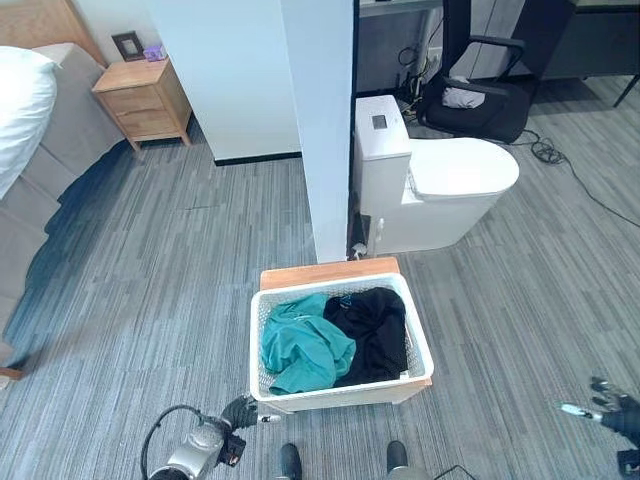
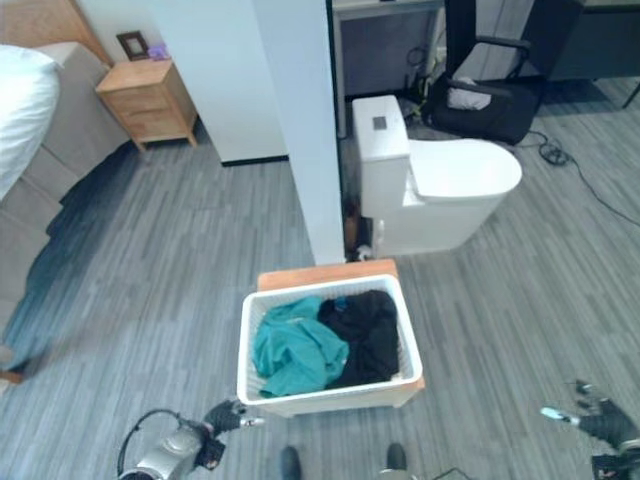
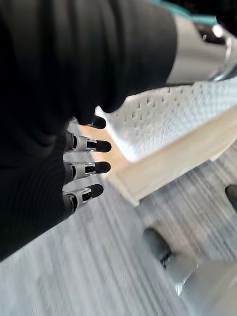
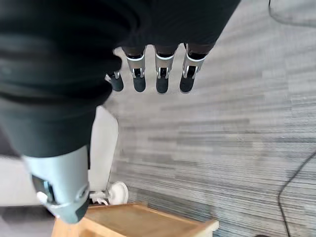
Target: Grab the laundry basket,head to the washer,open it,put in the laundry and shut it.
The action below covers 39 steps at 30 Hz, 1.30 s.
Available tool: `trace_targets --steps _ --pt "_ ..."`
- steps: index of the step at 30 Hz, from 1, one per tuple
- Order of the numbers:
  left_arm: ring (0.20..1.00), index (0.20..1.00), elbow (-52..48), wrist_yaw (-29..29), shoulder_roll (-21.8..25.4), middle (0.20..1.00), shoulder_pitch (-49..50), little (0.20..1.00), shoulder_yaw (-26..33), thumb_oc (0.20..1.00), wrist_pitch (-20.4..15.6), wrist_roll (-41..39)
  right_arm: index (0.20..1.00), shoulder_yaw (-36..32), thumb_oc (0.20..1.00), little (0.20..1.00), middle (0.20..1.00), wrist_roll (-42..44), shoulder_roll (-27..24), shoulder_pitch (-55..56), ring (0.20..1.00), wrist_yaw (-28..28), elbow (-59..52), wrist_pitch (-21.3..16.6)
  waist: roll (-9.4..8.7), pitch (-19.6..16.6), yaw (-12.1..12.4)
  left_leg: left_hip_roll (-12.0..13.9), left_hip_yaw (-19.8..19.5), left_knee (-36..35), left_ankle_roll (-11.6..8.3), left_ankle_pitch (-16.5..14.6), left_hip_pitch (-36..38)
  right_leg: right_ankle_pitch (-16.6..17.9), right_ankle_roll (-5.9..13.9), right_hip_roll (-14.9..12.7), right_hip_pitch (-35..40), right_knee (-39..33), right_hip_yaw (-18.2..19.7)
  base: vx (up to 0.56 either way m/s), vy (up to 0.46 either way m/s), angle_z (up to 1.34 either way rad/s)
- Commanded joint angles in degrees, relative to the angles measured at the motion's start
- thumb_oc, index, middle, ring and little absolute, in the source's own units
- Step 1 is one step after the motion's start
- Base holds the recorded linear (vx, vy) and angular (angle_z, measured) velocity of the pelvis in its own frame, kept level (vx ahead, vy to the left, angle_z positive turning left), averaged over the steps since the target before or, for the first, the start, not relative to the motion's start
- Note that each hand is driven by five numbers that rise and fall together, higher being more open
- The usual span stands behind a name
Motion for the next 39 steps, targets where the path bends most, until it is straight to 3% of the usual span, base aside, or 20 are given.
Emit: trace_targets --steps 1,3,9,12,13,15,20,27,39 --pt "1.000 1.000 7.95 -1.14 -2.21 1.000 -8.26 1.000 0.57 1.000 -0.01 -0.69 1.000 2.37 1.000 1.000 1.000 5.52 -1.46 -6.10 1.000 1.12 3.14 0.07 -2.55 0.60 1.16 -0.06 0.14 0.95 -1.12 -1.72 0.77 4.57 3.67 -2.99 -1.88 0.14 0.36 -0.02 0.024 -0.07" --pt "1.000 1.000 16.60 0.86 -5.76 1.000 -15.05 1.000 0.23 1.000 0.20 0.34 1.000 9.09 1.000 1.000 1.000 7.80 -2.68 -16.69 1.000 0.96 12.96 0.94 -2.45 1.13 1.27 -0.25 0.29 0.95 -1.14 -1.45 -0.32 5.01 3.70 -3.26 -3.10 0.14 0.67 -0.05 0.030 -0.03" --pt "1.000 1.000 26.61 4.34 -6.91 1.000 -26.31 1.000 2.79 1.000 0.52 0.43 1.000 19.39 1.000 1.000 1.000 4.82 0.14 -36.75 1.000 -1.98 27.47 2.06 -2.77 3.04 1.27 -0.19 0.30 0.95 -1.17 -0.27 -3.81 6.34 3.40 -3.34 -6.98 0.14 1.75 -0.09 0.000 -0.02" --pt "1.000 1.000 32.37 5.78 -3.55 1.000 -33.31 1.000 4.12 1.000 1.87 0.09 1.000 27.49 1.000 1.000 1.000 2.20 6.08 -52.22 1.000 -4.49 37.05 2.56 -3.24 4.40 1.53 0.36 0.40 0.95 -1.32 0.86 -6.19 7.26 3.05 -2.97 -9.64 0.14 2.98 -0.08 -0.019 -0.10" --pt "1.000 1.000 32.42 5.75 -3.44 1.000 -33.39 1.000 4.28 1.000 1.86 0.09 1.000 27.76 1.000 1.000 1.000 2.23 6.17 -52.62 1.000 -4.47 37.28 2.51 -3.25 4.50 1.37 0.35 0.41 0.95 -1.32 0.87 -6.20 7.27 3.05 -2.97 -9.66 0.14 3.00 -0.03 0.012 -0.22" --pt "1.000 1.000 35.68 5.23 -1.22 1.000 -35.77 1.000 3.17 1.000 3.02 3.66 1.000 33.30 1.000 1.000 1.000 -2.28 10.90 -62.26 1.000 -5.12 43.89 3.36 -3.27 4.87 1.27 0.39 0.36 0.95 -1.13 0.93 -6.39 7.59 2.82 -2.70 -10.41 0.14 4.03 0.01 0.023 -0.11" --pt "1.000 1.000 39.43 5.41 2.49 1.000 -38.29 1.000 2.22 1.000 4.58 8.03 1.000 39.35 1.000 1.000 1.000 -6.49 19.21 -75.18 1.000 -5.76 52.34 4.04 -3.05 5.65 0.87 0.46 0.93 0.95 -0.85 0.70 -5.90 7.60 2.45 -2.41 -10.53 0.14 5.38 0.00 0.038 -0.10" --pt "1.000 1.000 41.24 4.97 4.98 1.000 -36.99 1.000 1.42 1.000 5.91 13.57 1.000 41.85 1.000 1.000 1.000 -8.63 26.35 -79.82 1.000 -5.46 56.17 4.54 -2.40 6.04 0.55 0.52 1.63 0.95 -0.71 0.46 -5.44 7.54 2.20 -2.22 -10.68 0.14 6.10 0.01 0.031 -0.07" --pt "1.000 1.000 39.51 5.59 7.93 1.000 -38.34 1.000 3.16 1.000 4.28 8.00 1.000 40.61 1.000 1.000 1.000 -5.27 28.72 -75.01 1.000 -4.99 51.03 4.28 -1.97 5.63 0.06 0.27 1.99 0.95 -0.65 0.06 -4.09 7.41 2.47 -2.34 -9.40 0.14 6.29 0.00 0.008 -0.01"
